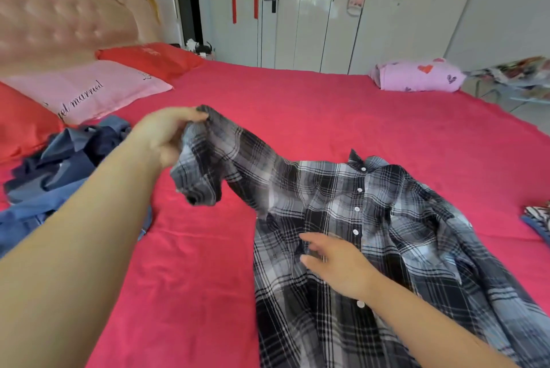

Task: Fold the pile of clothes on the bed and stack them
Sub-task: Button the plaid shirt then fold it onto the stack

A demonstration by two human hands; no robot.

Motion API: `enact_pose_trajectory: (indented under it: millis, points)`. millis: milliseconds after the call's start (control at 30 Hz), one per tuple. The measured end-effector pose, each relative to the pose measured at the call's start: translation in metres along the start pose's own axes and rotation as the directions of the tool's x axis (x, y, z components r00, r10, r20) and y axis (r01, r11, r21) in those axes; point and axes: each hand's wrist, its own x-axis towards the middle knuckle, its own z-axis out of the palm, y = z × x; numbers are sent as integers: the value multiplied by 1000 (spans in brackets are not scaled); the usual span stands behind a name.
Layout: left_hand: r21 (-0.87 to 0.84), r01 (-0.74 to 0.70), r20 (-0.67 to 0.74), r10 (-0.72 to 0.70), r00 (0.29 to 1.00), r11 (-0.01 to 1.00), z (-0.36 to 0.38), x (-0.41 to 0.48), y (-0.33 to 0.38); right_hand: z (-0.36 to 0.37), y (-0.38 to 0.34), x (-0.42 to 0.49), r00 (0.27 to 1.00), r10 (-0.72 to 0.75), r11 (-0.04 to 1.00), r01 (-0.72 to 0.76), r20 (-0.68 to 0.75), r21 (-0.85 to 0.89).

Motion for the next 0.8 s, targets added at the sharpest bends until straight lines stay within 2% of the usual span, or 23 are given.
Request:
enact_pose_trajectory:
  millis: [67, 167, 233, 300, 367, 467, 533, 633, 667, 733, 800]
  points:
    - [-47, -40, -13, 40, 999, 998, 9, -2, 12, -4, -10, 4, 999, 16, 997, -14, -33, 75]
    - [-19, -30, 68, 32, 997, 999, 26, -1, 5, -23, -18, 8, 988, 112, 927, -66, -104, 368]
    - [3, 6, 121, -6, 993, 1000, 44, -1, -11, -38, -23, 10, 991, 123, 773, -59, -59, 631]
    - [32, 23, 110, -26, 994, 999, 68, -4, -30, -52, -25, 16, 993, 118, 529, -63, 0, 846]
    - [63, 37, 155, -47, 987, 997, 100, -13, -51, -66, -25, 22, 989, 128, 331, -109, 69, 937]
    - [166, 7, 275, -53, 960, 986, 143, -25, -85, -86, -11, 20, 984, 105, 173, -163, 146, 971]
    - [257, 9, 351, -102, 931, 966, 165, -35, -108, -94, 4, 13, 979, 138, 165, -174, 152, 971]
    - [297, 89, 442, -219, 870, 951, 180, -48, -138, -95, 34, 1, 940, 306, 283, -242, 151, 928]
    - [319, 89, 448, -232, 863, 944, 180, -50, -147, -94, 46, -4, 916, 373, 289, -265, 147, 920]
    - [373, 72, 398, -229, 888, 925, 171, -48, -164, -93, 70, -18, 866, 473, 240, -304, 163, 922]
    - [358, 130, 245, -228, 942, 925, 154, -38, -183, -92, 94, -30, 790, 595, 196, -324, 150, 925]
